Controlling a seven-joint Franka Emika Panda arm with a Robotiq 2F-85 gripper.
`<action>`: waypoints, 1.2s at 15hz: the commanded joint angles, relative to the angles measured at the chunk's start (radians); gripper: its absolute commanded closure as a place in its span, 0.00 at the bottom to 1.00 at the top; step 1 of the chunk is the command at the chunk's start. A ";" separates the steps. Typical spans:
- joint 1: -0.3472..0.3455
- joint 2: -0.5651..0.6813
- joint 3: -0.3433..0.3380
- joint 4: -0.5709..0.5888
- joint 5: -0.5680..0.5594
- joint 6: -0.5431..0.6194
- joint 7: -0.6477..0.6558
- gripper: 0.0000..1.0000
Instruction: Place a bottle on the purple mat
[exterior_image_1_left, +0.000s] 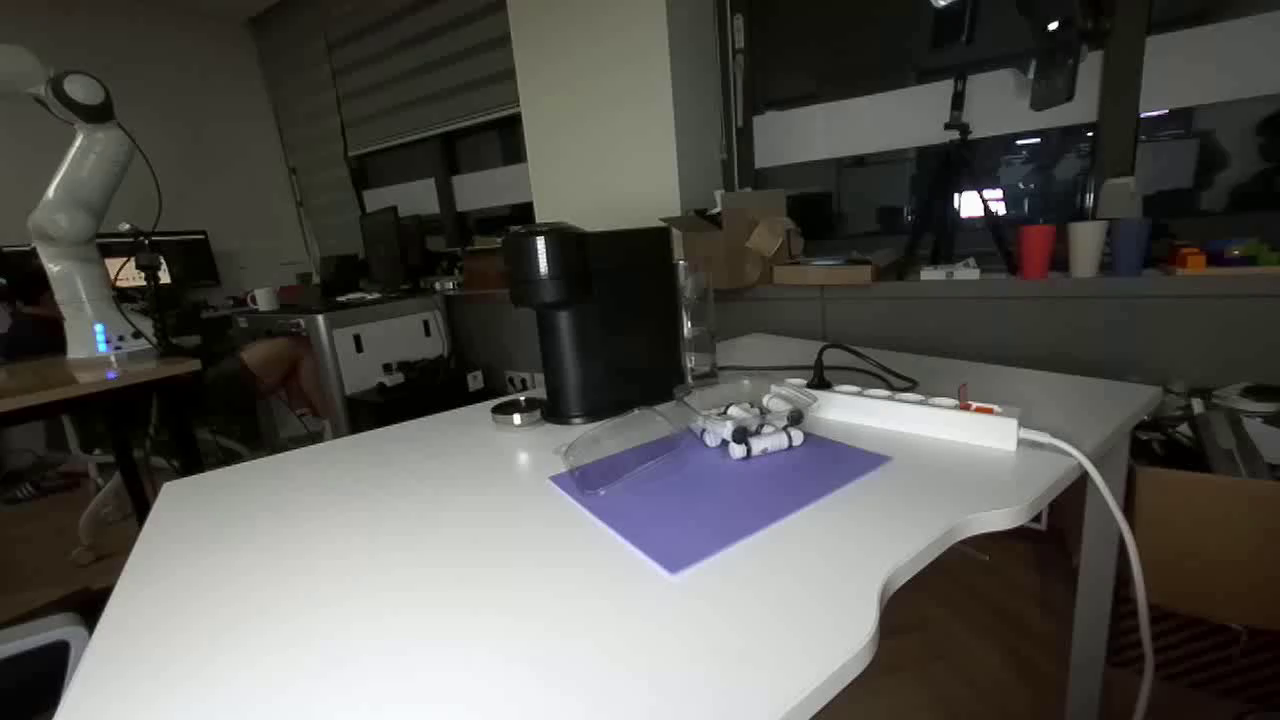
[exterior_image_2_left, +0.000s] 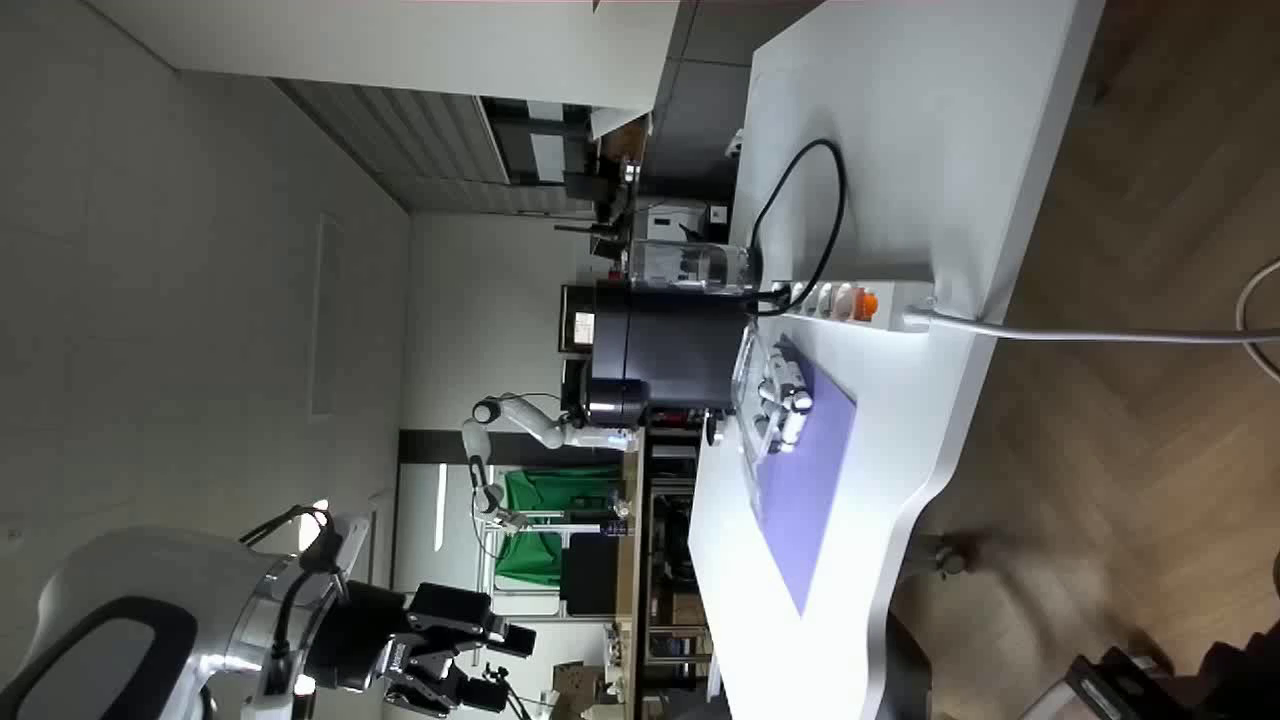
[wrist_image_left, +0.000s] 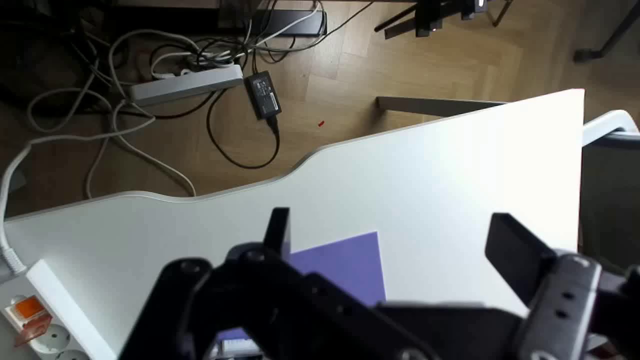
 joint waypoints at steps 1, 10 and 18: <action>-0.025 0.004 0.022 0.002 0.012 -0.003 -0.012 0.00; -0.021 0.017 0.016 0.012 -0.006 0.018 -0.049 0.00; 0.005 0.389 -0.046 0.200 -0.053 0.396 -0.405 0.00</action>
